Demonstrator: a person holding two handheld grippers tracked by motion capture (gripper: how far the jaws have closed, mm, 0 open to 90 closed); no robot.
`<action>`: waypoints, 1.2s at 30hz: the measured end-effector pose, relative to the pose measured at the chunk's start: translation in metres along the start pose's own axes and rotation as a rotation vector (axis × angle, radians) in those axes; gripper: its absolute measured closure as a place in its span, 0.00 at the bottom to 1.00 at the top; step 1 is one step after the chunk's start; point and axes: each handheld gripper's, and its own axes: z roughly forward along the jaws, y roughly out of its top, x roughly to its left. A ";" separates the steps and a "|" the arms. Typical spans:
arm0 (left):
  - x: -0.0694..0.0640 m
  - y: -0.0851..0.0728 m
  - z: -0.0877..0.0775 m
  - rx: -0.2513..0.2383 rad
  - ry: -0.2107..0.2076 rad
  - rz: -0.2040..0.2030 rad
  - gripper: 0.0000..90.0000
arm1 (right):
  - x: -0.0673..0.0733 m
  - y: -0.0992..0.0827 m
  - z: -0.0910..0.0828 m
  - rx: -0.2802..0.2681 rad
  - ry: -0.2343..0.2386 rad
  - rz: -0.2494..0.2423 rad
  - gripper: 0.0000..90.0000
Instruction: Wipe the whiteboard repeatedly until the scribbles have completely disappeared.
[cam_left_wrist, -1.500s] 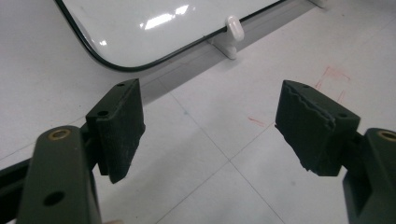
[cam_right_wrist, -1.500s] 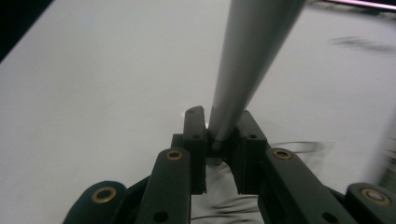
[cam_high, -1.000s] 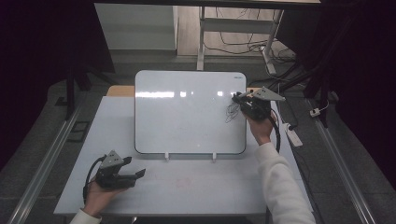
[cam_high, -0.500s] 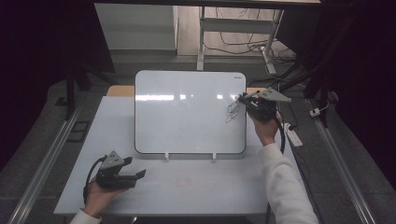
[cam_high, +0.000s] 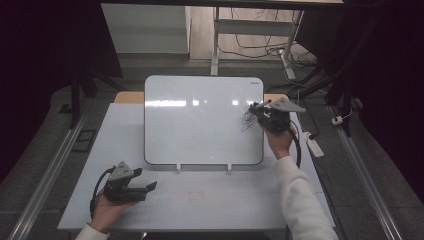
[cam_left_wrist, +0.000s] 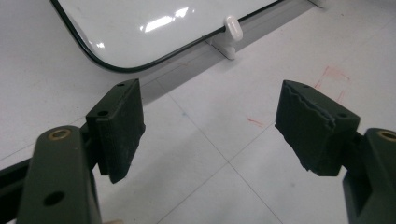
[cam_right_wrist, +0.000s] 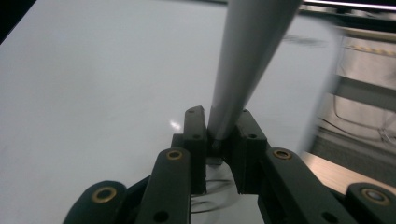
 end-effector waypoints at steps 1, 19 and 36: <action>0.000 0.000 0.000 0.001 0.001 0.000 0.27 | 0.003 0.001 0.000 0.006 -0.007 -0.031 0.87; -0.004 0.000 0.000 0.003 -0.002 0.018 0.27 | 0.004 -0.002 0.001 -0.043 -0.028 0.067 0.87; -0.003 0.000 0.002 0.011 0.000 0.011 0.27 | -0.016 -0.007 -0.008 -0.088 -0.065 0.154 0.87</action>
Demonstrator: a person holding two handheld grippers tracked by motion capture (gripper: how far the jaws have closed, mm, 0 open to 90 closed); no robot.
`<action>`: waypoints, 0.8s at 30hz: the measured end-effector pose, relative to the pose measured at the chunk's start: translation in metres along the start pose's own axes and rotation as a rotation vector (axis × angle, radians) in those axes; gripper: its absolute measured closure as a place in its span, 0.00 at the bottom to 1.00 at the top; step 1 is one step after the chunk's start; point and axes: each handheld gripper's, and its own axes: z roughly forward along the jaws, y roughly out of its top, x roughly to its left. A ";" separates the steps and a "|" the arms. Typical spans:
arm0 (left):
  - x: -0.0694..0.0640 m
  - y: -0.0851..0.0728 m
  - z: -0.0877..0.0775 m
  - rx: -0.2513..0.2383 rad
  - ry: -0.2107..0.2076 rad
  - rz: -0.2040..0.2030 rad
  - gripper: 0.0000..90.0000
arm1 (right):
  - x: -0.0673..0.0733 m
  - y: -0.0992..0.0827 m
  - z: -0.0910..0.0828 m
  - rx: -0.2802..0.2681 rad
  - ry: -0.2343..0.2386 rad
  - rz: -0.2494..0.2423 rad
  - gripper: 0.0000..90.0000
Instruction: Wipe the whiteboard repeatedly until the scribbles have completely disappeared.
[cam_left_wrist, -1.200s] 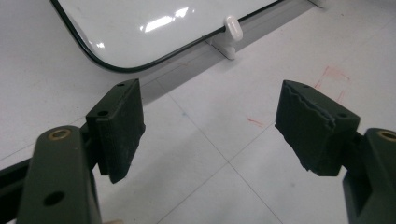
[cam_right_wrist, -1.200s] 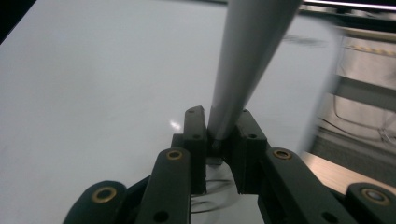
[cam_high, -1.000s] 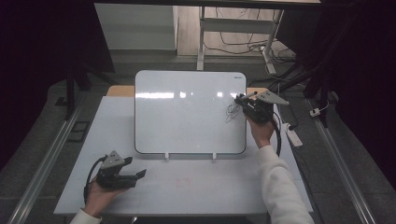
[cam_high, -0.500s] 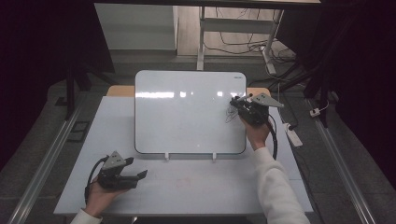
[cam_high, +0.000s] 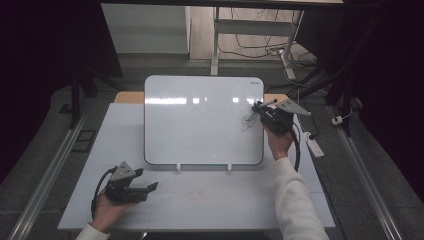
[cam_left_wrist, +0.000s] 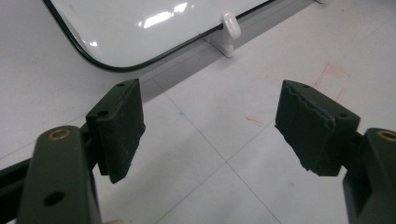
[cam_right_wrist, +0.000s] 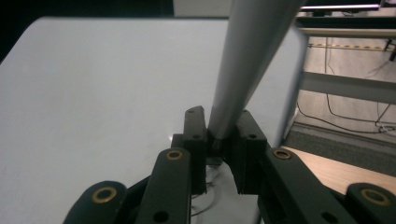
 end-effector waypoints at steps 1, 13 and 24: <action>0.000 0.000 -0.001 -0.003 0.002 -0.005 0.27 | 0.000 -0.001 0.000 0.001 0.004 -0.004 0.87; 0.001 0.001 0.003 0.003 0.001 -0.011 0.27 | 0.011 -0.002 -0.003 0.085 0.051 -0.132 0.87; 0.000 0.001 0.002 0.001 0.002 -0.011 0.27 | 0.001 -0.006 -0.011 0.052 0.005 -0.072 0.87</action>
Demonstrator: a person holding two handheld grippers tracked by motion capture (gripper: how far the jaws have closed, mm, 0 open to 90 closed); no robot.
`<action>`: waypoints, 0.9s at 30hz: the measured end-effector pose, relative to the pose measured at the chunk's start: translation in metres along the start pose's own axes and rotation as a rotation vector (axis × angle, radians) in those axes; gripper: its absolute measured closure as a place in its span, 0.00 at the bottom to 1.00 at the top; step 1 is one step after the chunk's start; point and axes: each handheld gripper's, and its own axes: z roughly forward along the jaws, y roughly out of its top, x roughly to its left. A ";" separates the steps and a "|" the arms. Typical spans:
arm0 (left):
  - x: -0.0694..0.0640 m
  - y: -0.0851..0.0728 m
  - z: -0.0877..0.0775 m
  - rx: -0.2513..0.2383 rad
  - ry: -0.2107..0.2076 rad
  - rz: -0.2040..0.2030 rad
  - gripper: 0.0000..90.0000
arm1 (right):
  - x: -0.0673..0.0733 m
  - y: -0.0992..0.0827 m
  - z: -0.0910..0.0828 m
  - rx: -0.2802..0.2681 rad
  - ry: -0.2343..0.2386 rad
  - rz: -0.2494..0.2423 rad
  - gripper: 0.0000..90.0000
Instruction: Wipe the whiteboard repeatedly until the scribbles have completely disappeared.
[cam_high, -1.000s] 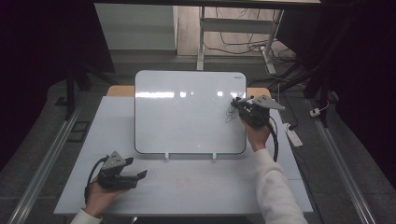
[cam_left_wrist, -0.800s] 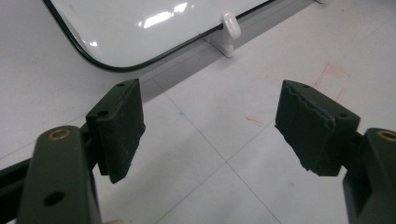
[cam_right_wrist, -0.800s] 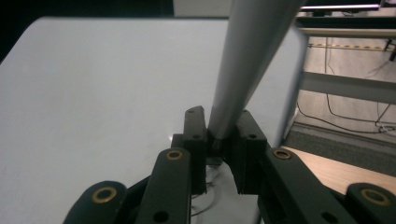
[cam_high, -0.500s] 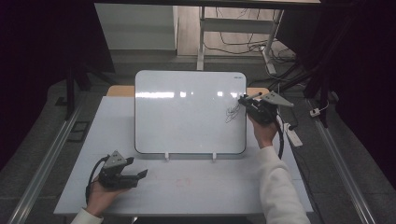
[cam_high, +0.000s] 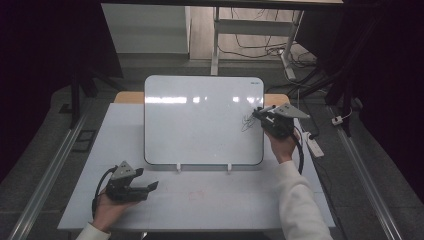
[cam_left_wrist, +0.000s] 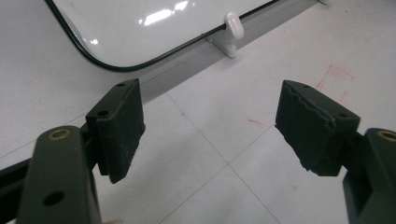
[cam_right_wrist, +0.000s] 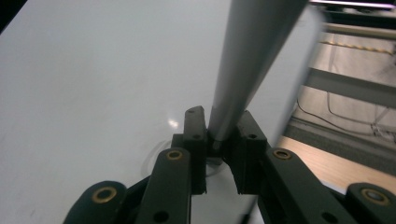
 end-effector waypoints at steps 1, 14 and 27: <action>0.000 0.000 -0.001 -0.002 0.000 0.001 0.27 | -0.003 -0.001 -0.001 -0.006 -0.005 0.021 0.87; 0.001 0.001 0.001 0.001 -0.001 -0.006 0.27 | 0.017 -0.011 -0.004 0.070 0.077 -0.100 0.87; -0.001 0.000 0.000 -0.002 0.000 0.000 0.27 | 0.010 -0.016 -0.011 0.049 0.045 -0.041 0.87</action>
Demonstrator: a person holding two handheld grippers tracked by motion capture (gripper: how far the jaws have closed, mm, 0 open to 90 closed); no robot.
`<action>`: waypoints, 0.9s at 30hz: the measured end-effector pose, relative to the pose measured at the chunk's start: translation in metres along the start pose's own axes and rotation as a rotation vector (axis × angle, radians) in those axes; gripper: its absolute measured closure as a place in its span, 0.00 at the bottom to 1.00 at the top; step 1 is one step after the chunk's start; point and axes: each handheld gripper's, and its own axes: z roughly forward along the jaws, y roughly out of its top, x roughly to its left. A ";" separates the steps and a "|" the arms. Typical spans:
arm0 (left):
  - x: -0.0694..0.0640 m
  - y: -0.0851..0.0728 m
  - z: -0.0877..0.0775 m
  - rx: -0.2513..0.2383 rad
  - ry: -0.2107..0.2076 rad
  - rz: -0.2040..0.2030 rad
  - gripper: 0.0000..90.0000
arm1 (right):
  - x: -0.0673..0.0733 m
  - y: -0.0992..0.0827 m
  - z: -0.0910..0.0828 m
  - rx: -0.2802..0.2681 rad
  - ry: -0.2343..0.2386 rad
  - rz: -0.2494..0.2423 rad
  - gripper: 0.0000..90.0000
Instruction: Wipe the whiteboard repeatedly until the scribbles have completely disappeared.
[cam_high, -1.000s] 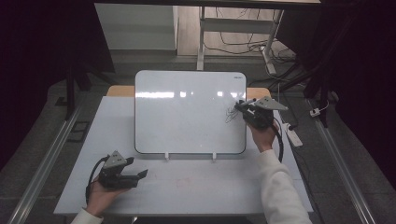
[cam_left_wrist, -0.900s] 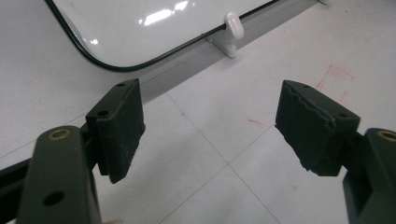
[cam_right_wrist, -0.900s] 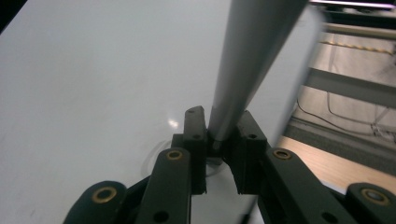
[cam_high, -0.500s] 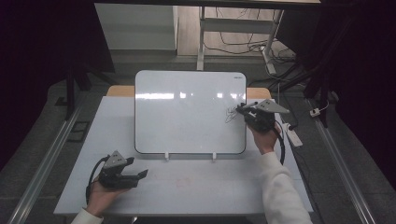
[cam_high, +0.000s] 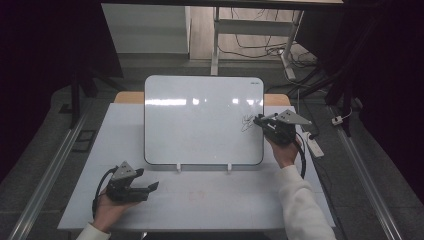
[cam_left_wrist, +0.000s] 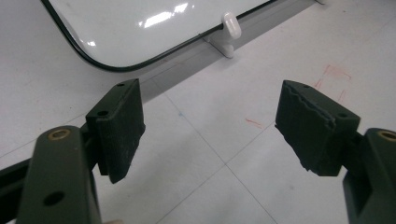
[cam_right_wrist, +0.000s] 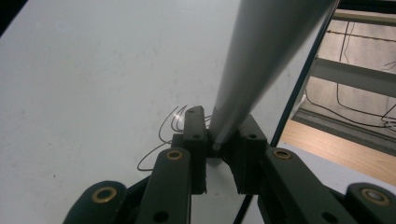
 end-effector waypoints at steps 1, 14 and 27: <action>0.000 0.000 0.000 -0.001 0.000 -0.003 0.27 | 0.010 -0.001 0.001 0.036 0.025 -0.044 0.87; 0.000 0.001 0.000 -0.001 -0.003 0.007 0.27 | 0.032 -0.009 0.004 0.050 0.033 -0.118 0.87; 0.000 0.000 -0.001 -0.005 0.000 0.009 0.27 | 0.029 -0.010 0.006 0.023 0.047 -0.034 0.87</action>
